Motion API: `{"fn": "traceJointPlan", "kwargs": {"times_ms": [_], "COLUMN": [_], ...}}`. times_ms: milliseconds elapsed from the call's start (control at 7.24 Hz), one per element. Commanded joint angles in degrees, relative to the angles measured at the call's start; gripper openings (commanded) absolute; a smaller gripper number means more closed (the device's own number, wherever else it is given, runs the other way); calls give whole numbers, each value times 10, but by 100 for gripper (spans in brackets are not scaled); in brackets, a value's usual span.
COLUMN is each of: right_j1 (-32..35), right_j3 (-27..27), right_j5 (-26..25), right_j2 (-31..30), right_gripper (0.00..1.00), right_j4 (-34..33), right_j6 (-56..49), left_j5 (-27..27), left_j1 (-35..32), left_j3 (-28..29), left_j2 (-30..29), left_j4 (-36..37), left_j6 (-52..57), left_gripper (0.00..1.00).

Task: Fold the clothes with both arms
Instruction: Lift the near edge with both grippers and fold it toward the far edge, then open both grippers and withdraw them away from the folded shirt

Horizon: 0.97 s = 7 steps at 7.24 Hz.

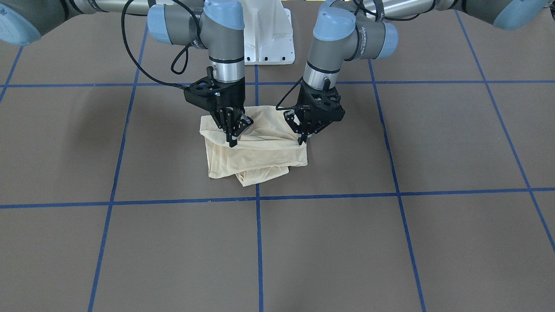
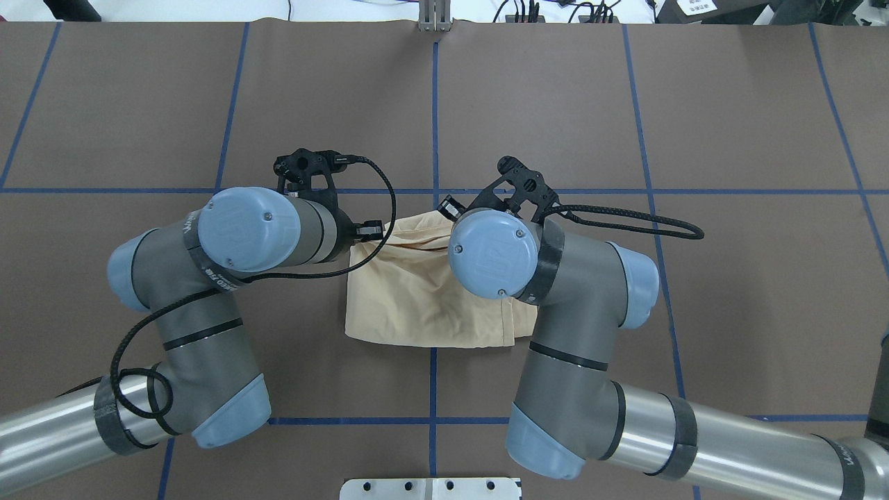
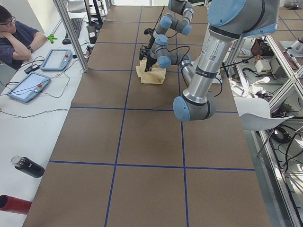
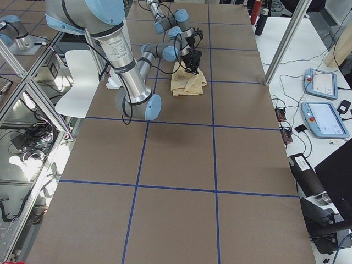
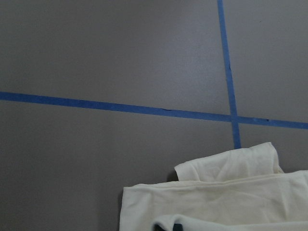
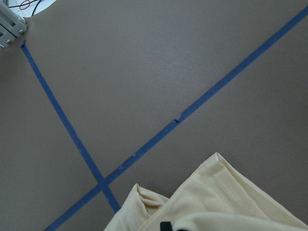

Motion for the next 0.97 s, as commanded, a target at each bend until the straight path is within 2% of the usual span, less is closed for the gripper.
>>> {"fn": "traceJointPlan", "kwargs": {"times_ms": [0, 138, 276, 553, 691, 829], "right_j1": [29, 50, 59, 74, 77, 101], "right_j3": [-89, -114, -114, -111, -107, -100], "right_j5": [16, 52, 59, 114, 126, 167], "right_j2": [25, 46, 54, 59, 59, 55], "right_gripper": [51, 73, 100, 100, 100, 100], "right_j4": [62, 62, 62, 59, 57, 48], "right_j6": [-40, -46, -69, -89, -113, -162], "left_j5": [0, -3, -8, -93, -109, -142], "left_j1": [-12, -23, -34, -78, -97, -124], "left_j3": [36, 36, 35, 29, 22, 9], "left_j2": [-4, -4, -4, 2, 4, 16], "left_j4": [-29, -33, -34, -52, -50, -45], "left_j6": [44, 69, 92, 193, 225, 263], "left_gripper": [20, 58, 100, 100, 100, 100]}}
